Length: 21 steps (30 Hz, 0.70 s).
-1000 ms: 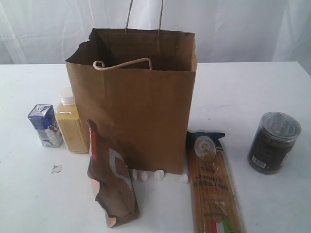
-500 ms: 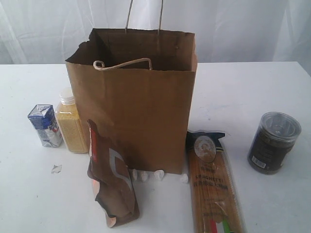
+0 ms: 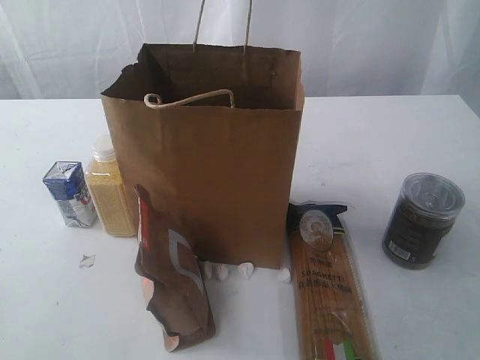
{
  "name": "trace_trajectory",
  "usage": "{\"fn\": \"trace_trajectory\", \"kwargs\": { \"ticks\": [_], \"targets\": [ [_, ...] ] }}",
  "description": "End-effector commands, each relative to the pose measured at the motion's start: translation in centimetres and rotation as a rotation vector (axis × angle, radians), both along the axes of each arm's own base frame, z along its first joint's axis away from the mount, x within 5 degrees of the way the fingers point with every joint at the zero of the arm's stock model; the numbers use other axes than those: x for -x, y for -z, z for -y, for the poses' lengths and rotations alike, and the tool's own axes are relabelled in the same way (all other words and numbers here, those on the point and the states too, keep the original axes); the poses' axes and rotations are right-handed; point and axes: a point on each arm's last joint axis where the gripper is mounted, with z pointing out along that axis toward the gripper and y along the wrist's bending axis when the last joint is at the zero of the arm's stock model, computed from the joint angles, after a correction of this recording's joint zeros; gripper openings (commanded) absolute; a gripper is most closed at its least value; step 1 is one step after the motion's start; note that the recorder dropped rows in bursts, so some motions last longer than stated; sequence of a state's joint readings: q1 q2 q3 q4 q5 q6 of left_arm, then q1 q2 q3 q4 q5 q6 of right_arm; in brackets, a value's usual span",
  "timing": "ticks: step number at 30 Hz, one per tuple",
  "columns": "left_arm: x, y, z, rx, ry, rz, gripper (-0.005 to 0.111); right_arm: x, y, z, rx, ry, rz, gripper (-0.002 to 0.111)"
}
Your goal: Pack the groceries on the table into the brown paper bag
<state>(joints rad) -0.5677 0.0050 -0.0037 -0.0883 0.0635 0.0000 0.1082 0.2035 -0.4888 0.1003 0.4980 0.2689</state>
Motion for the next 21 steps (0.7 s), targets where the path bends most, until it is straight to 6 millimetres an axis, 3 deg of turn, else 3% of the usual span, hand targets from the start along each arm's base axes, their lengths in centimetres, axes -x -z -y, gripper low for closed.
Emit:
{"fn": "trace_trajectory", "kwargs": {
  "ticks": [1,5,7,14,21],
  "targets": [
    [0.1,0.2,0.0,0.007,0.004,-0.012,0.000,-1.7,-3.2,-0.3,0.207,-0.059,-0.142,0.028],
    [0.1,0.2,0.0,0.007,0.004,-0.012,0.000,-4.8,-5.0,-0.8,0.264,-0.103,-0.343,0.067],
    [0.1,0.2,0.0,0.007,0.004,-0.012,0.000,-7.2,-5.0,-0.9,0.309,-0.120,-0.495,0.075],
    [0.1,0.2,0.0,0.007,0.004,-0.012,0.000,-14.7,-3.3,-1.5,0.421,-0.186,-0.757,0.075],
    [0.1,0.2,0.0,0.007,0.004,-0.012,0.000,-19.4,-0.7,-2.0,0.450,-0.218,-0.869,0.076]
  ]
}}
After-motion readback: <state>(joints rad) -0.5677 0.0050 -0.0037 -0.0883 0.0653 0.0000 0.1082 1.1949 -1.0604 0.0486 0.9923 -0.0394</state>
